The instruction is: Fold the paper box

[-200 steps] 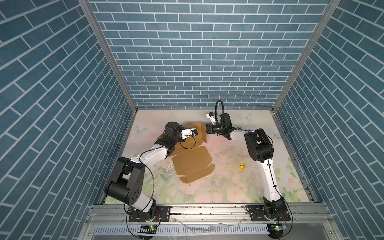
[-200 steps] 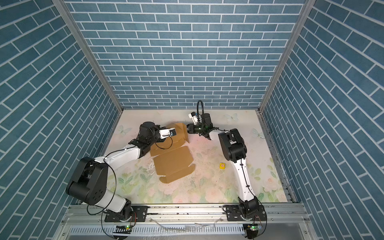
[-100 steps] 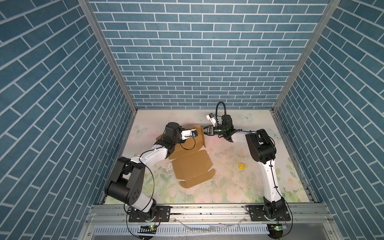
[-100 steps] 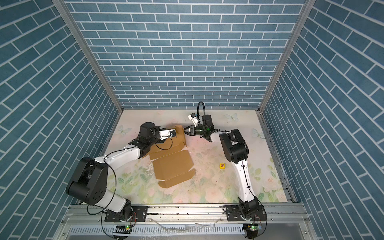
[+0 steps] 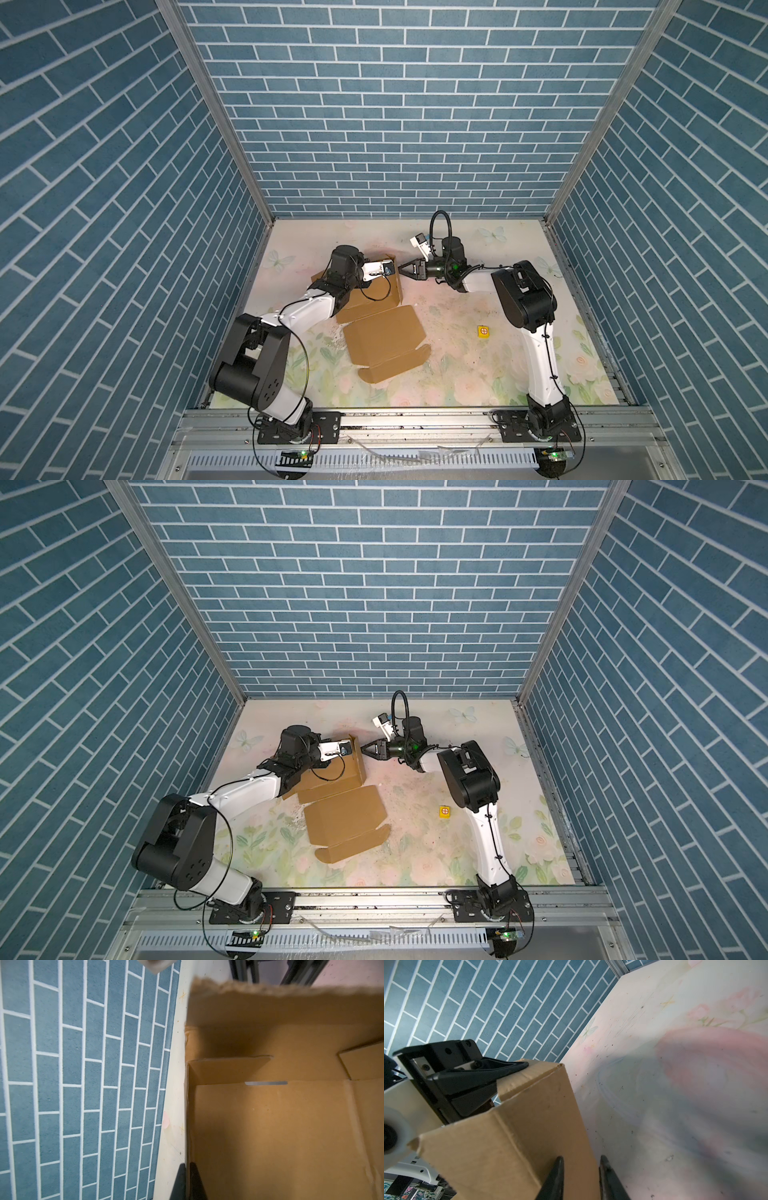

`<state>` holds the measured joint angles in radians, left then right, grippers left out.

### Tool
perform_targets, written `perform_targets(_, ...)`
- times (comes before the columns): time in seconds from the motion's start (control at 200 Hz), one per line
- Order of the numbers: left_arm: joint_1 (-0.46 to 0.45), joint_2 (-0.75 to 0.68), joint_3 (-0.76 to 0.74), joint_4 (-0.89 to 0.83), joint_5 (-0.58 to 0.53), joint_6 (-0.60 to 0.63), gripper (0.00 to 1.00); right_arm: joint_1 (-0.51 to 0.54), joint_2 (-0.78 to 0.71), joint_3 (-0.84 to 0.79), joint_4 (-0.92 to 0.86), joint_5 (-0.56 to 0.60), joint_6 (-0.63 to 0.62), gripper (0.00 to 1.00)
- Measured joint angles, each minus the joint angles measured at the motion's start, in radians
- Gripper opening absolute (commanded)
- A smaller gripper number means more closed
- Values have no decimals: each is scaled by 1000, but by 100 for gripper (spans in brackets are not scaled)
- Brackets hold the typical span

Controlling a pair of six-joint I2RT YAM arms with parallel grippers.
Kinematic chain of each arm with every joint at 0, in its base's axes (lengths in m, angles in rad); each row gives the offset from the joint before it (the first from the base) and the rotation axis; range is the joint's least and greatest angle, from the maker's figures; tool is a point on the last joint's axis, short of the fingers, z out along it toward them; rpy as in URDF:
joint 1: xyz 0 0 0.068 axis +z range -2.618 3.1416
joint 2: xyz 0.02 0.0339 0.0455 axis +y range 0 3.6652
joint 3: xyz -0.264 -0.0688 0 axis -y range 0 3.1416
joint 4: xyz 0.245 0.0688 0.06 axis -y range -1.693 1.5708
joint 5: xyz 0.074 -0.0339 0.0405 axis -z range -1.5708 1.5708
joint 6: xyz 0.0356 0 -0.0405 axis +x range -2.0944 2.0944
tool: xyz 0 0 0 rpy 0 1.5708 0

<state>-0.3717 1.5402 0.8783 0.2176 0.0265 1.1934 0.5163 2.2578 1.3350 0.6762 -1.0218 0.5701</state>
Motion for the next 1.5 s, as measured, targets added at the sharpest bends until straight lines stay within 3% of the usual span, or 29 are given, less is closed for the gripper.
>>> perform_targets(0.38, 0, 0, 34, -83, 20, -19, 0, 24, -143, -91, 19, 54, -53, 34)
perform_targets(0.78, 1, 0, 34, -87, 20, -27, 0, 82, -149, -117, -20, 113, -132, 37)
perform_targets(1.025, 1, 0, 34, -90, 20, -31, 0, 114, -166, -160, -80, 188, -184, 45)
perform_targets(1.501, 1, -34, 40, -89, 48, -31, 0, 132, -254, -186, -171, 312, -265, 43)
